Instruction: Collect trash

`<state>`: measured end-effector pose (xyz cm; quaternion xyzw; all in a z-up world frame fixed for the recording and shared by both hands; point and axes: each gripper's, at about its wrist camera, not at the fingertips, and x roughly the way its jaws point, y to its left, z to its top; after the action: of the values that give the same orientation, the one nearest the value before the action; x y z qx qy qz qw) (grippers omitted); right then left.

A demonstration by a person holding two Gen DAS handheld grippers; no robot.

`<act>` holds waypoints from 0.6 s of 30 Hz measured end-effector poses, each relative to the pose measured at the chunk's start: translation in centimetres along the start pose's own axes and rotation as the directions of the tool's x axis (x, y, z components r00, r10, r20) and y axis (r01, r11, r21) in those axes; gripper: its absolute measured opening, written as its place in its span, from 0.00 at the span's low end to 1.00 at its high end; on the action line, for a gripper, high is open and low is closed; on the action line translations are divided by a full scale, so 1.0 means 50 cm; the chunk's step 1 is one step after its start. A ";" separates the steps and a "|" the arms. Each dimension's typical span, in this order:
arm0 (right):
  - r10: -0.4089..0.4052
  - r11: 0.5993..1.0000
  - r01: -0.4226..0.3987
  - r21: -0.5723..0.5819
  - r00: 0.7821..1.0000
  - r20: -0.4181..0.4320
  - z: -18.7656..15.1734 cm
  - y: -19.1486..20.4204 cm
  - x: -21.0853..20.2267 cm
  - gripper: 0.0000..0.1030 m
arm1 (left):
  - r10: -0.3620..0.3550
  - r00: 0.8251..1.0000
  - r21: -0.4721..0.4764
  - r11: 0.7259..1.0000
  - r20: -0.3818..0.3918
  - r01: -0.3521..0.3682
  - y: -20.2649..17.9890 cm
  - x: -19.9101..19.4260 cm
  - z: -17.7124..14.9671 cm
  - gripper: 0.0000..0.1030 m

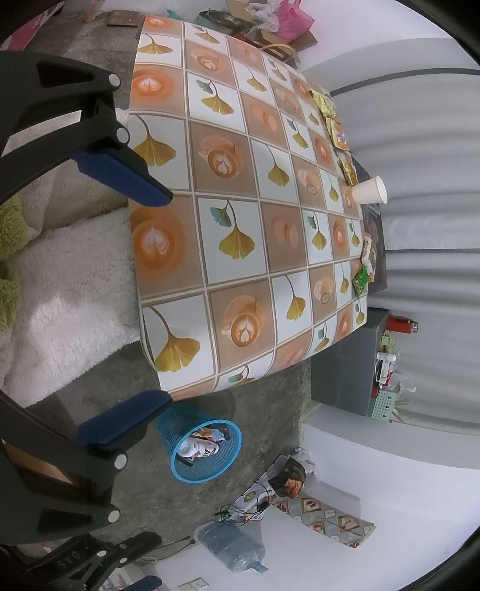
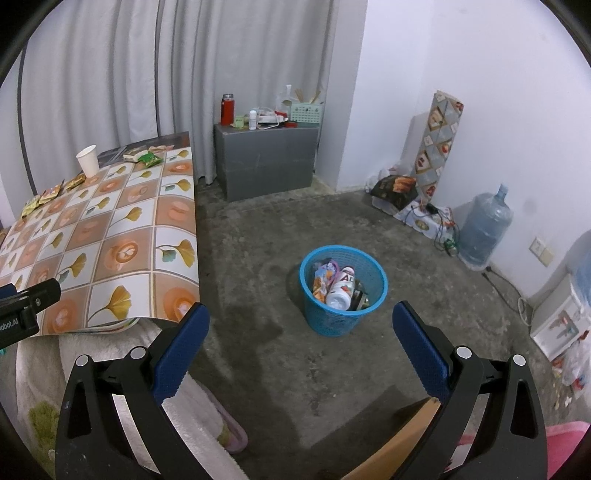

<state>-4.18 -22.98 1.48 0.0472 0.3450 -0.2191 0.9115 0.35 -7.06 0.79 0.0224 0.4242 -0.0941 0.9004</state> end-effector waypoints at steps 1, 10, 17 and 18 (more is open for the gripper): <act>-0.001 1.000 0.001 0.000 1.000 0.001 -0.001 0.001 0.002 0.93 | -0.001 1.000 0.000 1.000 -0.001 0.001 0.001 0.000 -0.001 0.94; -0.001 1.000 0.001 -0.001 1.000 0.002 0.000 0.001 0.002 0.93 | 0.001 1.000 0.000 1.000 -0.002 -0.001 0.002 0.000 -0.001 0.94; 0.002 1.000 -0.002 -0.004 1.000 0.001 0.002 -0.001 0.003 0.93 | 0.000 1.000 0.000 1.000 -0.004 0.000 0.001 0.000 0.001 0.94; 0.003 1.000 -0.003 -0.004 1.000 0.001 0.002 -0.001 0.003 0.93 | 0.000 1.000 0.000 1.000 -0.003 0.000 0.001 0.000 0.000 0.94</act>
<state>-4.03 -23.11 1.48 0.0458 0.3449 -0.2172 0.9120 0.38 -7.00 0.79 0.0226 0.4257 -0.0940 0.8997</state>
